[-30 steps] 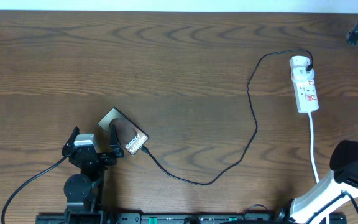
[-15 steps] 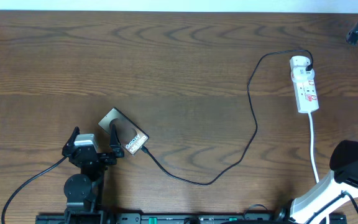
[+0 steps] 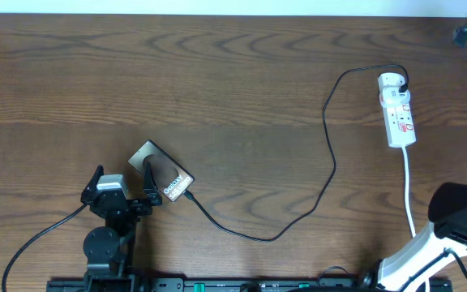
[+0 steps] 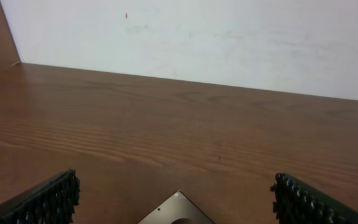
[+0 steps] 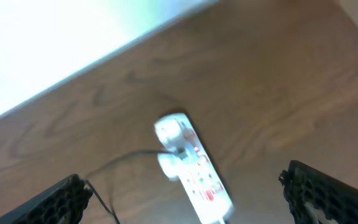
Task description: Plug charger to phone and switch on socket
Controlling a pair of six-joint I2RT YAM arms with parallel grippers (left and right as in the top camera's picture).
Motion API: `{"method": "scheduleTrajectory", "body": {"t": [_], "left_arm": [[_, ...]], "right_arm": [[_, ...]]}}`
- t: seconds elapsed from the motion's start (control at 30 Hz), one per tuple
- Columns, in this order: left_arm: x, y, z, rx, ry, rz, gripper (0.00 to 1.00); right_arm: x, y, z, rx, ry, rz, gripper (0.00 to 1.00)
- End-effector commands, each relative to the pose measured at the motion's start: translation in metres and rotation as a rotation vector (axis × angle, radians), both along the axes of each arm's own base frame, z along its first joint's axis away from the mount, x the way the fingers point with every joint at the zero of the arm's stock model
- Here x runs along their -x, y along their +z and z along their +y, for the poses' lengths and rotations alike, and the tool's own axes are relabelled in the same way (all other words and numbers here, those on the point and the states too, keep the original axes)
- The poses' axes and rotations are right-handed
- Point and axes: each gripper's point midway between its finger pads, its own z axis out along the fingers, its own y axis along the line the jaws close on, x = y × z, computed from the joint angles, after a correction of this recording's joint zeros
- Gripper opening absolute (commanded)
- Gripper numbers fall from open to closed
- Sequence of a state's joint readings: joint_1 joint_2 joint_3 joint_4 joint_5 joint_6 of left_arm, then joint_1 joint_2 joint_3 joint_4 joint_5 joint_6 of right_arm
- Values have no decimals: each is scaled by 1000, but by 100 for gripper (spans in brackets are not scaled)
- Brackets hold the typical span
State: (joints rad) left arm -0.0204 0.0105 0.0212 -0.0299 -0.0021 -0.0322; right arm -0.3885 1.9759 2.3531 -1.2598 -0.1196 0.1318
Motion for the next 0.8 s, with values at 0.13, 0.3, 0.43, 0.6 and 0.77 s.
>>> {"method": "scheduleTrajectory", "body": {"t": [0.13, 0.3, 0.43, 0.6, 0.77], "left_arm": [[1, -18, 1, -6, 5, 56, 98], [1, -18, 1, -7, 5, 56, 98], [1, -18, 1, -7, 5, 56, 98], [1, -18, 1, -7, 5, 56, 98], [1, -18, 1, -6, 5, 56, 98]], "right_arm": [[-52, 34, 96, 117, 253, -187, 99], [-54, 29, 133, 189, 283, -252, 99], [-31, -4, 141, 191, 296, -315, 99], [16, -43, 148, 199, 306, -412, 99], [60, -65, 156, 229, 311, -551, 99]]}}
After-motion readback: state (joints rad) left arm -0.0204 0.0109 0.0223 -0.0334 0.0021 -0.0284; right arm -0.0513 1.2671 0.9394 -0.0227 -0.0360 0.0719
